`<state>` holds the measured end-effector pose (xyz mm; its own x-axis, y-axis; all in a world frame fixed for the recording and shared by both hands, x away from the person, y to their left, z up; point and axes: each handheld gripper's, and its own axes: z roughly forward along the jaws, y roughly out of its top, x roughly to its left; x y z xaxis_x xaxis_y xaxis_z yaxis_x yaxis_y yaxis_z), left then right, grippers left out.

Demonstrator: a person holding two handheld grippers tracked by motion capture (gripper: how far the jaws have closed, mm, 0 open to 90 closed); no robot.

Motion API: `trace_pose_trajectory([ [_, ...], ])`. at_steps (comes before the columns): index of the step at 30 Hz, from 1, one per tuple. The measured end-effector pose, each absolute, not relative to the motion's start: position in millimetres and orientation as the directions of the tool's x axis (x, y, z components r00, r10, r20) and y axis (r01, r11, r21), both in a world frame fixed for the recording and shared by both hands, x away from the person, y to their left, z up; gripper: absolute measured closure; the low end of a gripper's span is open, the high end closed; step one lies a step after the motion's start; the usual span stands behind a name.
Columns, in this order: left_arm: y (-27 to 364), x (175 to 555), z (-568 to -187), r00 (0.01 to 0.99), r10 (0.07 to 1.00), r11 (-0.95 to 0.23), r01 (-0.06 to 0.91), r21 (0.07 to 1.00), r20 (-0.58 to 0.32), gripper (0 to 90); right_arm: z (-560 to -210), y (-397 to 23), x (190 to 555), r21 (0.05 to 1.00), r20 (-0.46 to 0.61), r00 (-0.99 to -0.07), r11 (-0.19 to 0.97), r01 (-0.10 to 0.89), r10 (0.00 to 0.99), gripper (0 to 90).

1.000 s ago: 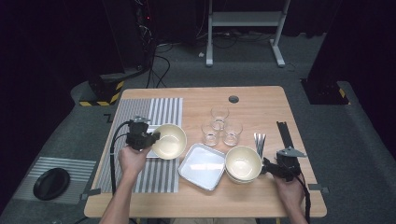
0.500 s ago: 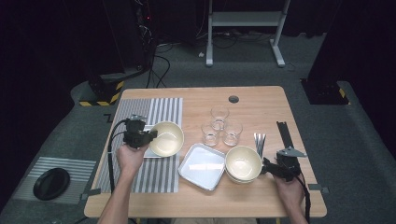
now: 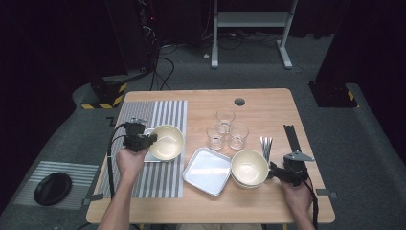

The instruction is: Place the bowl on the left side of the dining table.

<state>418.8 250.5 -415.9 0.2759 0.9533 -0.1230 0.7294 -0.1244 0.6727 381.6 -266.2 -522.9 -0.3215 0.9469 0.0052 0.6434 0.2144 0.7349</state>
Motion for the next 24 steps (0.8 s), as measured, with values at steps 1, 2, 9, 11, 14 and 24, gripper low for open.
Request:
trace_pose_trajectory([
  [1, 251.5, 418.8, -416.4, 0.271, 0.954, -0.117, 0.731, 0.672, -0.129, 82.8, -522.9, -266.3, 381.7, 0.736, 0.003, -0.322, 0.216, 0.642, 0.947, 39.3],
  [2, 252.4, 419.0, -416.8, 0.265, 0.954, -0.106, 0.730, 0.675, -0.137, 82.9, -522.8, -266.2, 381.6, 0.735, 0.006, -0.321, 0.214, 0.644, 0.947, 39.3],
  [9, 255.6, 422.8, -415.6, 0.245, 0.959, -0.086, 0.732, 0.676, -0.144, 82.7, -522.8, -266.6, 381.6, 0.733, 0.001, -0.326, 0.221, 0.643, 0.945, 39.3],
  [11, 255.2, 424.1, -415.4, 0.234, 0.961, -0.072, 0.732, 0.677, -0.150, 82.7, -523.0, -266.4, 382.0, 0.738, 0.001, -0.323, 0.217, 0.638, 0.946, 39.3],
  [14, 257.4, 426.0, -416.3, 0.229, 0.962, -0.070, 0.734, 0.676, -0.148, 82.8, -522.9, -266.2, 381.6, 0.735, 0.005, -0.322, 0.215, 0.643, 0.947, 39.3],
  [24, 258.8, 437.1, -427.2, 0.227, 0.967, -0.098, 0.745, 0.659, -0.113, 82.7, -523.1, -266.6, 382.0, 0.738, 0.001, -0.325, 0.219, 0.639, 0.946, 39.3],
])
